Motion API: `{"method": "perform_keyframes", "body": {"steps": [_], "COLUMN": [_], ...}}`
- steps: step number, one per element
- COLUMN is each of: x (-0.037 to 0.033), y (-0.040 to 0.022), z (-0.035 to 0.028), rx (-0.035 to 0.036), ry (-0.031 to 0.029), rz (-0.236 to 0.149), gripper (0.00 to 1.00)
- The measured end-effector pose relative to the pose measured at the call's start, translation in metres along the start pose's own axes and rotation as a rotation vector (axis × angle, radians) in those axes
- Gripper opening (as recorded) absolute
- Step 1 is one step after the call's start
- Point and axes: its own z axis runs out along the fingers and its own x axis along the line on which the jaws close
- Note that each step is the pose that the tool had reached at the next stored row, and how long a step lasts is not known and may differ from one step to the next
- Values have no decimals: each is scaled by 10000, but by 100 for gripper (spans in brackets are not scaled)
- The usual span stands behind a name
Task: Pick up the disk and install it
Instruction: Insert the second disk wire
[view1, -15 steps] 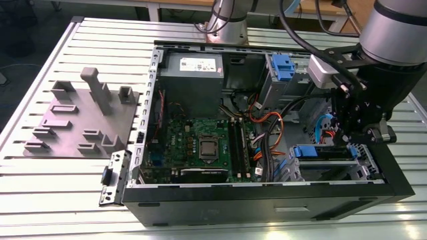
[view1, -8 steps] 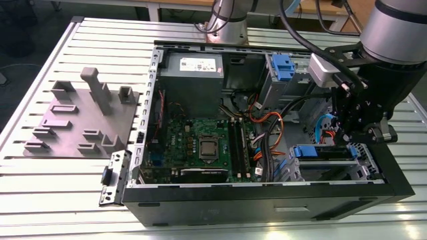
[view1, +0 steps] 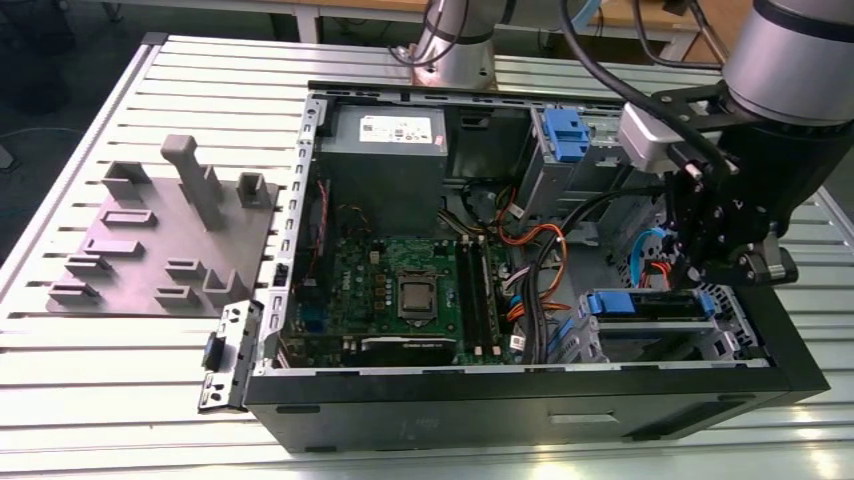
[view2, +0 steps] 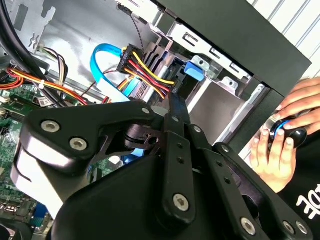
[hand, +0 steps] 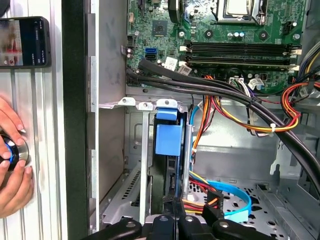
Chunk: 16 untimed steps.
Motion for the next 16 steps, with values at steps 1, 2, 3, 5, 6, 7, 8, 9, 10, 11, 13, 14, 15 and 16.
{"method": "perform_keyframes", "body": {"steps": [1,2,3,5,6,7,8,9,10,11,13,14,15,16], "x": [2,5,8,15,18,20,21,21,21,21,21,21,21,22], "y": [-3,-6,-11,-20,-24,-27,-28,-28,-28,-28,-29,-29,-28,-29], "z": [-17,-39,-67,-126,-150,-170,-177,-177,-177,-177,-178,-178,-178,-179], "rx": [-1,-2,-3,-5,-5,-6,-9,-13,-14,-20,-65,-125,-208,-286], "ry": [-1,-1,1,0,-1,1,-1,-3,-3,-3,-4,-7,-13,-25], "rz": [0,0,0,0,0,-1,-1,-1,-1,-2,-9,-14,-23,-30], "gripper": [11,11,11,11,11,11,11,11,11,11,11,11,11,11]}}
